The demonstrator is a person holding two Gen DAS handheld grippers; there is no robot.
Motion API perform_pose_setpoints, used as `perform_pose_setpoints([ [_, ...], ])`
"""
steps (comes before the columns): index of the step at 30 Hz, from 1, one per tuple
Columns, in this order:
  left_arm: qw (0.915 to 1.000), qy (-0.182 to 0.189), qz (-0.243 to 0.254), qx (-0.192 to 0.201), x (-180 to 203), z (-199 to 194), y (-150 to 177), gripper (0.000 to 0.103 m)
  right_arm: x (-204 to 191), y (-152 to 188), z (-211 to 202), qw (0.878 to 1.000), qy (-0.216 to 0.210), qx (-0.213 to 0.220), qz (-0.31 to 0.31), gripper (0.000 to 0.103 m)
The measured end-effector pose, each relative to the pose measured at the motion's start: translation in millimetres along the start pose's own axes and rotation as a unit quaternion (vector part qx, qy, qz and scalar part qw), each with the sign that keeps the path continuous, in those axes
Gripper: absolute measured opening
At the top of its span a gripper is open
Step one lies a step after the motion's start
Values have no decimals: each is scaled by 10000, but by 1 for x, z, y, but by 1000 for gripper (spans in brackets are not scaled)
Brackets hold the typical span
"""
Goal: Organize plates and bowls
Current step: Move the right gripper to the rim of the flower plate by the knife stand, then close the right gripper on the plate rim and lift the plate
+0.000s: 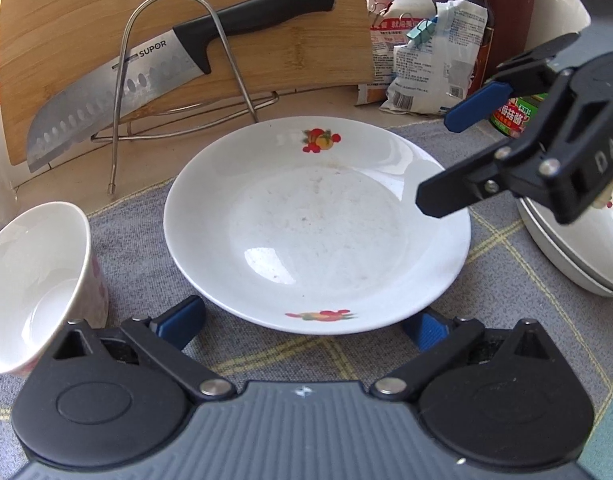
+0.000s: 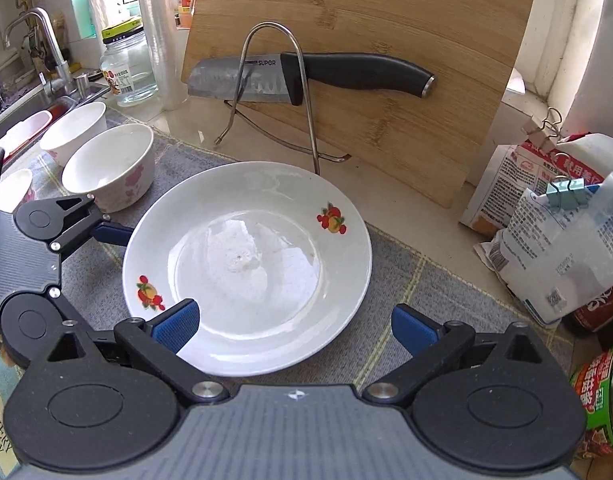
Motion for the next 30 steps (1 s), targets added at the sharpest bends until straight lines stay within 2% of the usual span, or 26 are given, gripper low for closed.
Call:
perform_pose_setpoints([
  [14,9999,7,62,102,2,-2,1,103,21,-37,51,9967,-549,-517,-297,103],
  [30,9998,22,77,156,3,-4,5,103,14,-66,66,9888,-1208,-620,-619,103],
])
Point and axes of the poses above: each gripper's, at about its wrist camera, not at the fingertips, and z roughly the way its jaws point, x to its right, y to its underside, the point moved 5 cm from there along z, roughly the way its jaws point, and after that the axes turned 14 degrees about -x, right-handed, at the moved point
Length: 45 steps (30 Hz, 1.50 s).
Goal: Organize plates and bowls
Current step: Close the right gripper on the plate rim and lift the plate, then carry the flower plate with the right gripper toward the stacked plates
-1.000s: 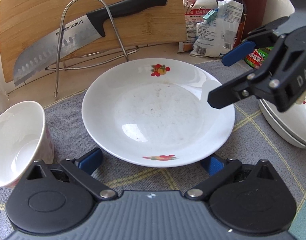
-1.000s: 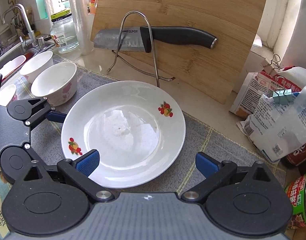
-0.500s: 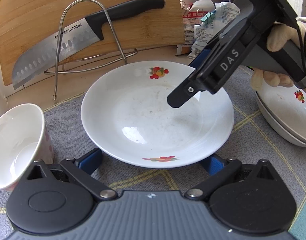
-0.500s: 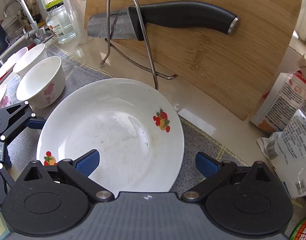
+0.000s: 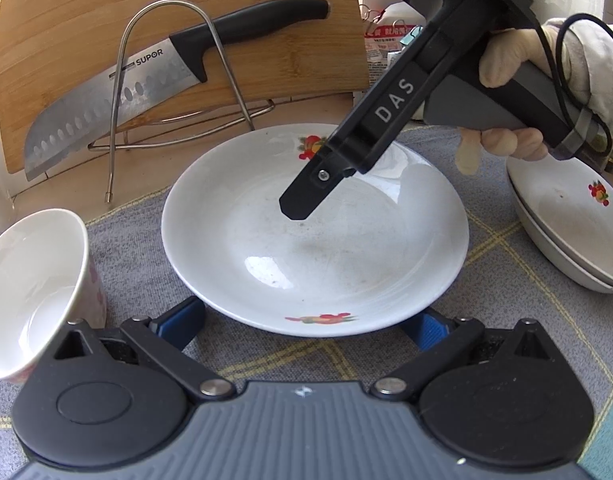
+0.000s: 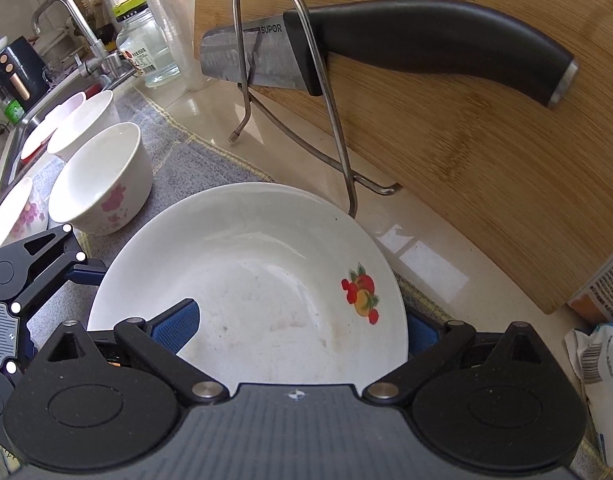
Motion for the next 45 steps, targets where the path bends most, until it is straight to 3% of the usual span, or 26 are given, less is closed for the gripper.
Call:
perform_pose_setpoints([
  [12,9998,-40,191,83,5,0,-1,103,1,-9,0,9992,-268,-259,-154,103],
  [21,9997,-56,224,117,9,-3,0,103,0,-11,1,9977,-240,-541,-324,103],
  [45,9996,22,226,163,8,-4,1,103,-3,-13,4,9983,-136,-496,-272,103],
])
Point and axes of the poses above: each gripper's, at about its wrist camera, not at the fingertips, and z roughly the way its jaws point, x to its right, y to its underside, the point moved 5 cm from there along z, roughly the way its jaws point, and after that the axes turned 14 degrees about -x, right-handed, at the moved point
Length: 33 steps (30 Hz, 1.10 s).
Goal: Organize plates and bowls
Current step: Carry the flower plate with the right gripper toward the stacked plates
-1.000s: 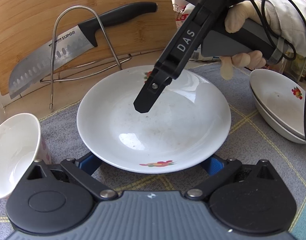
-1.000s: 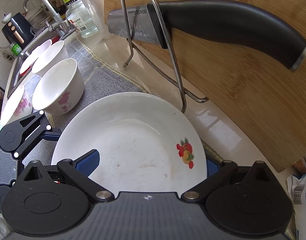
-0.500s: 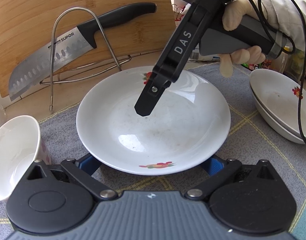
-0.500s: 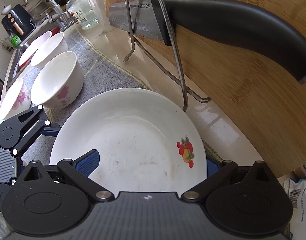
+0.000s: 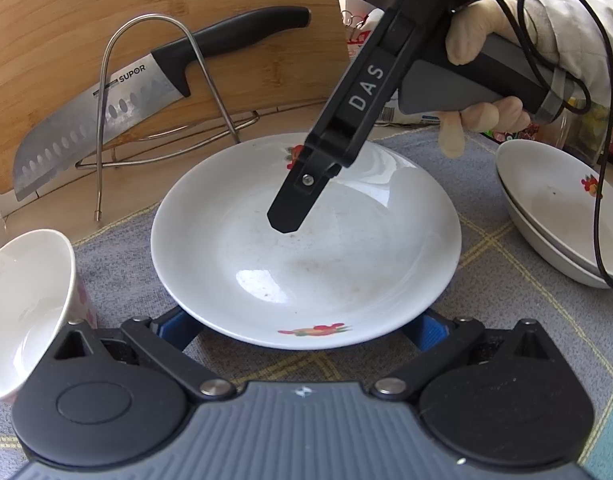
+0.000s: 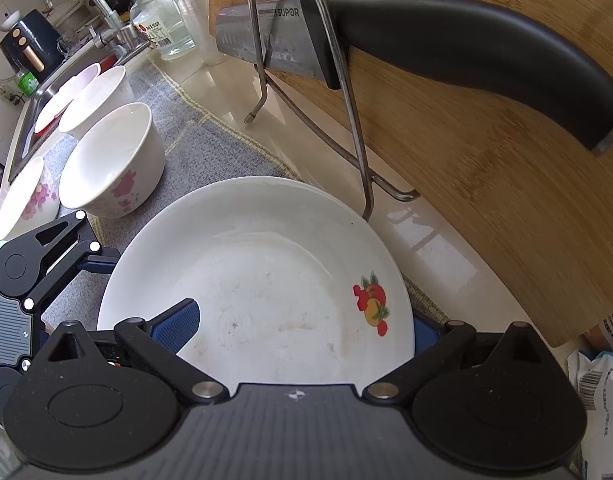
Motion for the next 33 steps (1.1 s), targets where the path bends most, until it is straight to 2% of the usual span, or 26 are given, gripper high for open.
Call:
perform_pose_setpoints([
  [11,10000,-10,20,-54,0,-1,-1,103,3,2,-4,9999,-103,57,105,103],
  [20,9997,-54,221,-126,8,-5,-2,103,-5,11,-8,9998,-152,72,140,103],
  [33,9991,-20,411,-63,18,-33,1,103,-28,30,-27,9995,-73,220,206,103],
])
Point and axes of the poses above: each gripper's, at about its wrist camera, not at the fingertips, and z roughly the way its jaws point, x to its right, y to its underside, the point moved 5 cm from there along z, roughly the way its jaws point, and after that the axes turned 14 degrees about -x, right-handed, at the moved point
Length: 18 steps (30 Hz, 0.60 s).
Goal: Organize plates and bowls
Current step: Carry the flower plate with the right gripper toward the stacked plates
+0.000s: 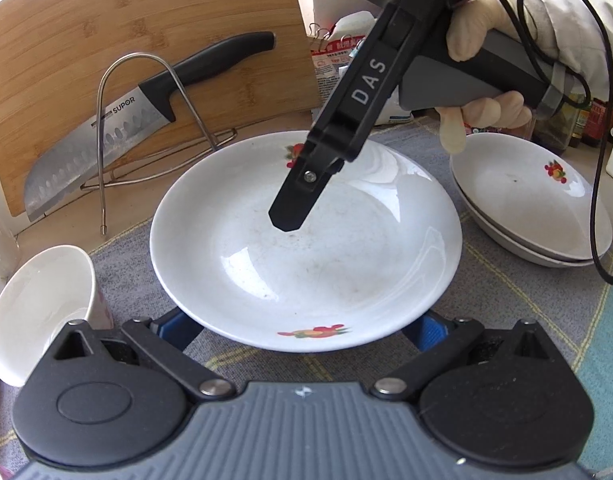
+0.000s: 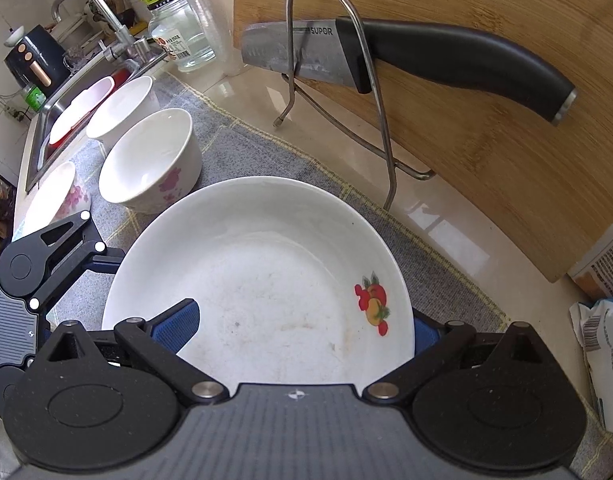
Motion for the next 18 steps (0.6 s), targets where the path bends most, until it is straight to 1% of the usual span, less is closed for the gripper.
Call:
perform_pose_setpoints([
  [7,9998,-6,180,28,7,-19,2,103,-15,13,-12,9998,26,164,59,103],
  [11,9996,31,278,24,9,-22,-3,103,-23,26,-18,9997,46,223,107,103],
  [18,9991,64,418,44,21,-35,1,103,-33,49,-27,9991,93,342,219,103],
])
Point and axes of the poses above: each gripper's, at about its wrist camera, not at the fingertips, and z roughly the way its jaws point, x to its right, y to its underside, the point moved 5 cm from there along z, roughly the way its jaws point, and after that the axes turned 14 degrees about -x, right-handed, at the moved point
